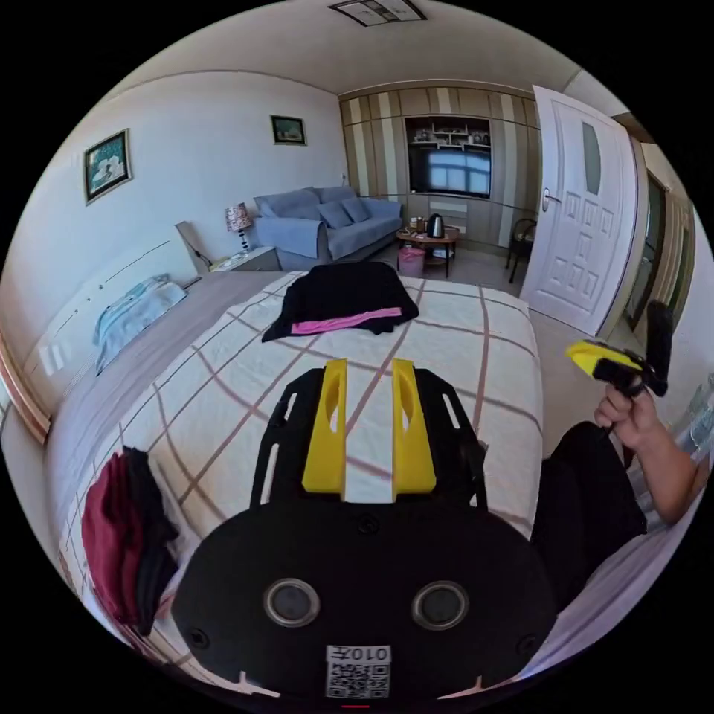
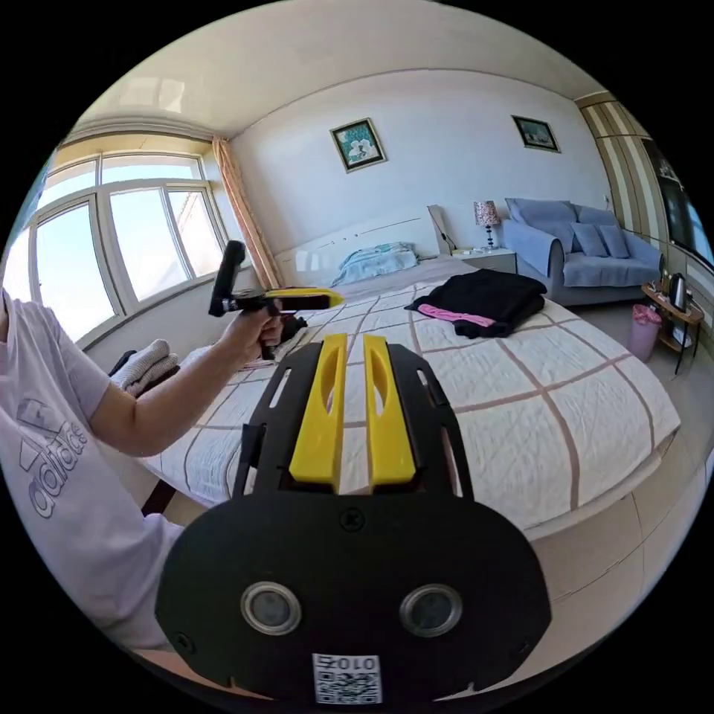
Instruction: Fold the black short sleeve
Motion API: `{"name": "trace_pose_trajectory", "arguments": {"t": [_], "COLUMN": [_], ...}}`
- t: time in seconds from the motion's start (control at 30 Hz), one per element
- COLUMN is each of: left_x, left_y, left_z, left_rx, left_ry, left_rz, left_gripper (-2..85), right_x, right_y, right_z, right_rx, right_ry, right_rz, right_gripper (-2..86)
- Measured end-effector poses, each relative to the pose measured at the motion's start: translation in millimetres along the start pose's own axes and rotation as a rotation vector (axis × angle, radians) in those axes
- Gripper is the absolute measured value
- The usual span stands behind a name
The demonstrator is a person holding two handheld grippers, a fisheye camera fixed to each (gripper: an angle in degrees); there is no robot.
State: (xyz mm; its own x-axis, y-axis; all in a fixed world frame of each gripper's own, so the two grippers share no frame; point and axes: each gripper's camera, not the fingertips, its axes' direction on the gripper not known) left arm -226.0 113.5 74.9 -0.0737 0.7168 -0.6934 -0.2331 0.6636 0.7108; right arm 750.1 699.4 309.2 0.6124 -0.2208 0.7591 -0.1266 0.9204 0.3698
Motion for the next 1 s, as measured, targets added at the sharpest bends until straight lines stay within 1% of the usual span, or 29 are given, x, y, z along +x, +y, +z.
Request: {"name": "trace_pose_trajectory", "arguments": {"t": [0.13, 0.27, 0.4, 0.47, 0.53, 0.57, 0.6, 0.7, 0.77, 0.8, 0.87, 0.93, 0.97, 1.0], "left_x": [51, 87, 103, 109, 112, 111, 110, 85, 51, 40, -7, -41, -61, -68], "left_y": [-92, -156, -180, -185, -183, -182, -181, -183, -187, -187, -186, -187, -190, -194], "left_z": [100, 197, 262, 293, 303, 302, 301, 298, 297, 297, 291, 279, 264, 255], "left_rx": [0.014, -0.076, -0.174, -0.271, -0.29, -0.265, -0.254, -0.246, -0.249, -0.249, -0.214, -0.172, -0.138, -0.124], "left_ry": [-0.011, -0.018, -0.08, -0.123, -0.186, -0.228, -0.228, -0.122, 0.042, 0.093, 0.268, 0.364, 0.387, 0.382], "left_rz": [0.046, 0.046, 0.086, 0.128, 0.172, 0.177, 0.177, 0.119, 0.027, -0.005, -0.16, -0.28, -0.339, -0.351], "left_gripper": [9.4, 9.6, 9.0, 8.3, 7.3, 6.7, 6.4, 4.5, 2.7, 2.4, 1.3, 0.8, 0.7, 0.6], "right_x": [13, 30, 43, 48, 54, 57, 62, 70, 70, 67, 60, 49, 41, 33], "right_y": [13, 25, 36, 41, 46, 49, 52, 54, 52, 50, 46, 41, 38, 35], "right_z": [-25, -55, -80, -85, -89, -91, -93, -94, -96, -96, -97, -97, -97, -97], "right_rx": [0.022, 0.054, 0.094, 0.098, 0.103, 0.108, 0.111, 0.112, 0.124, 0.13, 0.128, 0.115, 0.104, 0.098], "right_ry": [0.003, 0.022, 0.064, 0.079, 0.079, 0.077, 0.075, 0.049, 0.041, 0.041, 0.044, 0.063, 0.078, 0.089], "right_rz": [0.016, 0.022, 0.034, 0.048, 0.064, 0.078, 0.096, 0.14, 0.151, 0.158, 0.161, 0.148, 0.138, 0.133], "right_gripper": [5.5, 5.7, 6.2, 6.2, 6.1, 5.9, 5.8, 5.5, 5.4, 5.4, 5.3, 5.3, 5.3, 5.2]}}
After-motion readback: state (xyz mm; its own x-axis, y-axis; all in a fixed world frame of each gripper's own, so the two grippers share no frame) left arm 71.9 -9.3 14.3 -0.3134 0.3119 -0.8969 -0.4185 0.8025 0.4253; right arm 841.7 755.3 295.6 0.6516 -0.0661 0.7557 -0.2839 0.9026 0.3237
